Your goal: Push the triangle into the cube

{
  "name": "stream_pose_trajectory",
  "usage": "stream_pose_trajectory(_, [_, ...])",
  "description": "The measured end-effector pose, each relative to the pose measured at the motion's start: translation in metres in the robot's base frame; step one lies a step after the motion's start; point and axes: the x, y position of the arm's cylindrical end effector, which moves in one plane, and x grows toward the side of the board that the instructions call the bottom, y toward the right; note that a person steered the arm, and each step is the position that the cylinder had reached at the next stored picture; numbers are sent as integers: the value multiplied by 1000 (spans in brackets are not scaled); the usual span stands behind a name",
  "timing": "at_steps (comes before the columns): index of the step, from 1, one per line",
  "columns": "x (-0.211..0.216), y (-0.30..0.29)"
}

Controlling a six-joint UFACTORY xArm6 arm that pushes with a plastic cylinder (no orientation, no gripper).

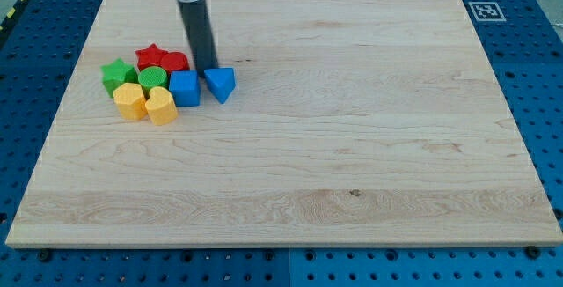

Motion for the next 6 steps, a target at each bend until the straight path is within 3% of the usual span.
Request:
stream_pose_trajectory(1, [-12, 62])
stream_pose_trajectory(2, [22, 80])
stream_pose_trajectory(4, [45, 4])
stream_pose_trajectory(6, [45, -7])
